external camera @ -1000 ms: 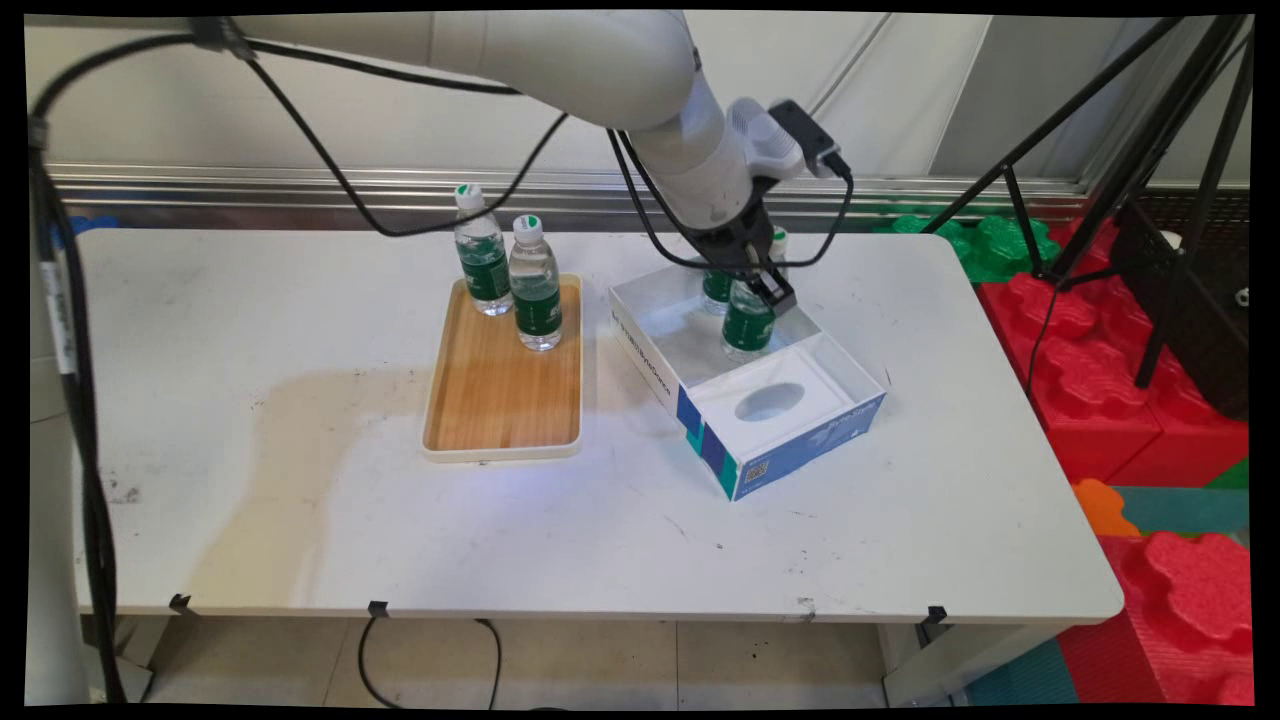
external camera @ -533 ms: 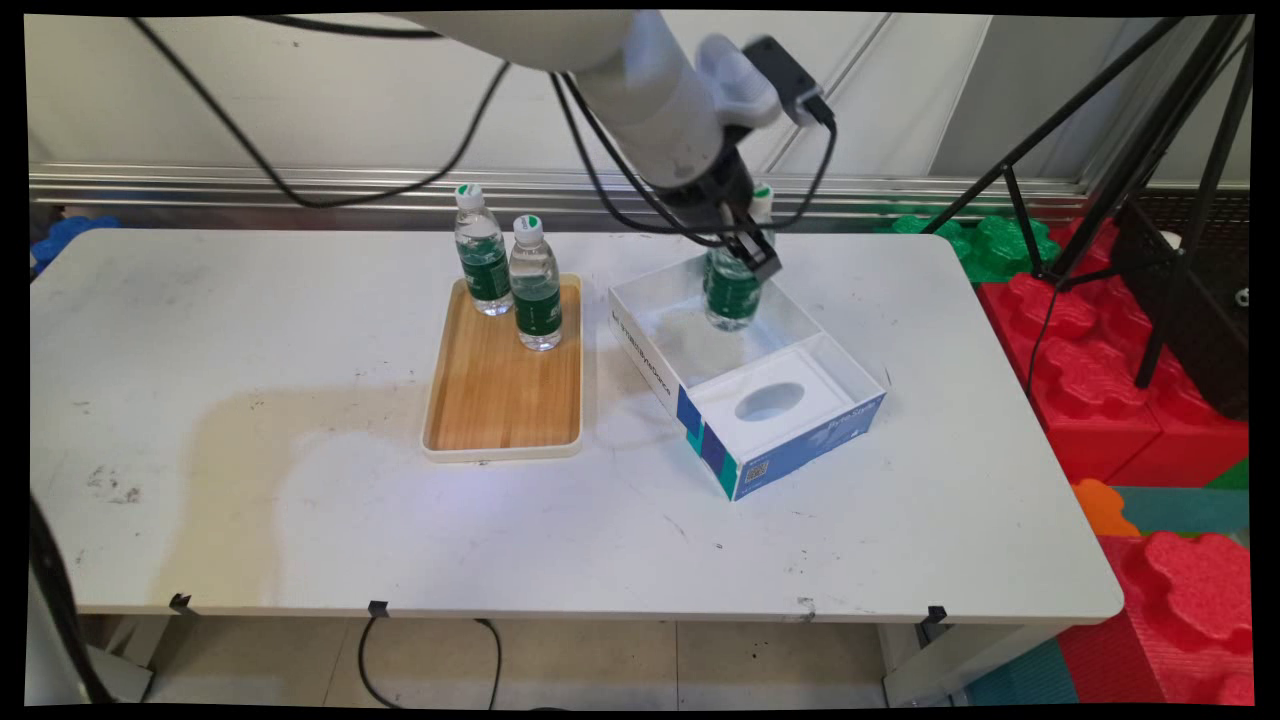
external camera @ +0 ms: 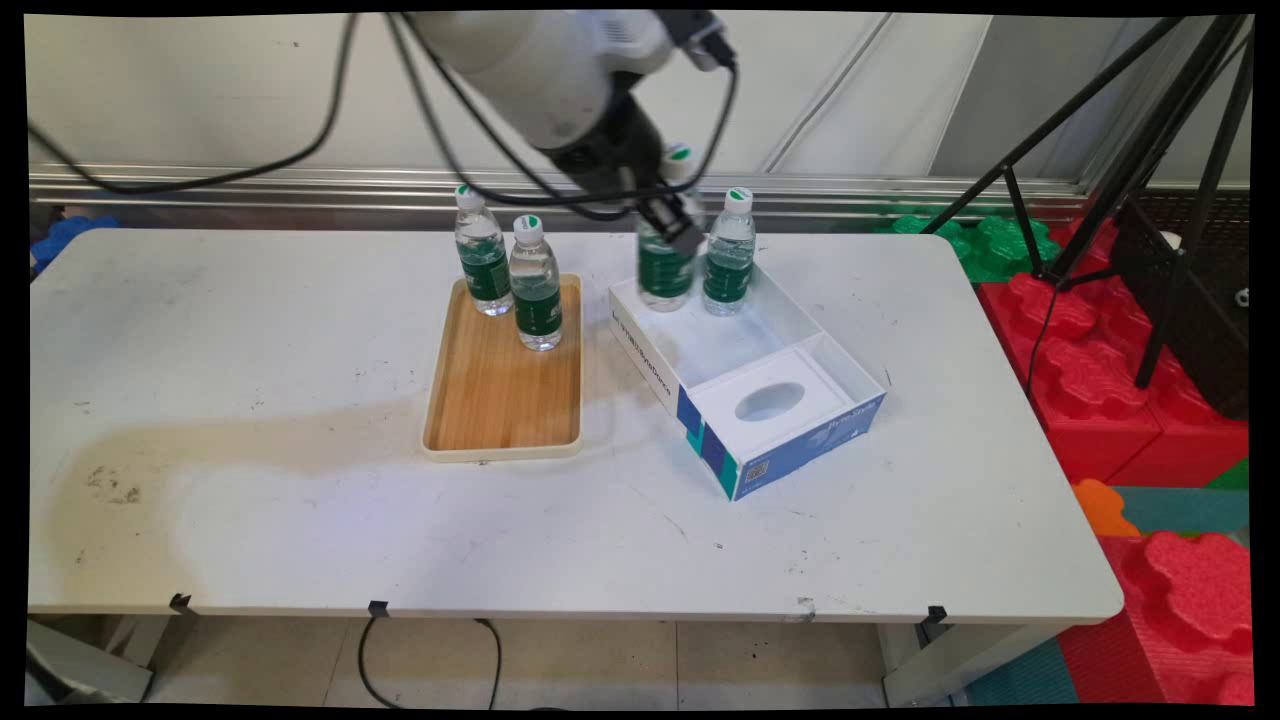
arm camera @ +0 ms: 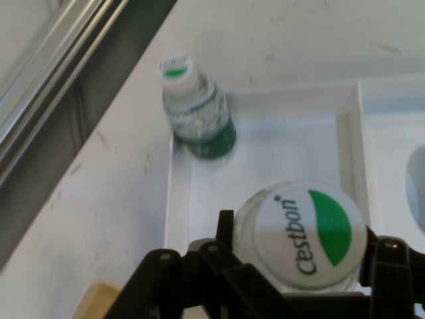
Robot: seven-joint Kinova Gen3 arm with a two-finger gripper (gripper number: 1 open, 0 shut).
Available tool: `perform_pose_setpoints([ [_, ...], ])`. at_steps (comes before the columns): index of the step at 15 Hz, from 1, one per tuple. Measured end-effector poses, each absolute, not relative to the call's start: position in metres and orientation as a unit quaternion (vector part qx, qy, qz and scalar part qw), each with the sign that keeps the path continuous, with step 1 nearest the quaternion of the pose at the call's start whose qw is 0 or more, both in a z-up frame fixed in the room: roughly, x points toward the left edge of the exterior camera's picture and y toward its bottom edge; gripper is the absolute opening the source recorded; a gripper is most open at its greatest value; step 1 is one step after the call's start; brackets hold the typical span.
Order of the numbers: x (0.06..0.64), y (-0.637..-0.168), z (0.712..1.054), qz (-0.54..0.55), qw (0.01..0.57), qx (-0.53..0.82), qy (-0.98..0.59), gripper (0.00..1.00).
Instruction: Place the picked object on the tray
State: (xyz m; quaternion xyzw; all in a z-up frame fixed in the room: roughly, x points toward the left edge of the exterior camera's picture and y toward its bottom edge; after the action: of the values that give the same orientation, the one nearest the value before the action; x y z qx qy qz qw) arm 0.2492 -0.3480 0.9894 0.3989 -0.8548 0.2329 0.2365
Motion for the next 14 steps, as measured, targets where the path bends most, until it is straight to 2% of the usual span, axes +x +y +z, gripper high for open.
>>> perform_pose_setpoints([
  [7,0.299,-0.291,0.997,0.219,0.219,0.416,-0.855,0.0],
  [14,0.336,-0.252,0.986,0.203,0.197,0.437,-0.854,0.0],
])
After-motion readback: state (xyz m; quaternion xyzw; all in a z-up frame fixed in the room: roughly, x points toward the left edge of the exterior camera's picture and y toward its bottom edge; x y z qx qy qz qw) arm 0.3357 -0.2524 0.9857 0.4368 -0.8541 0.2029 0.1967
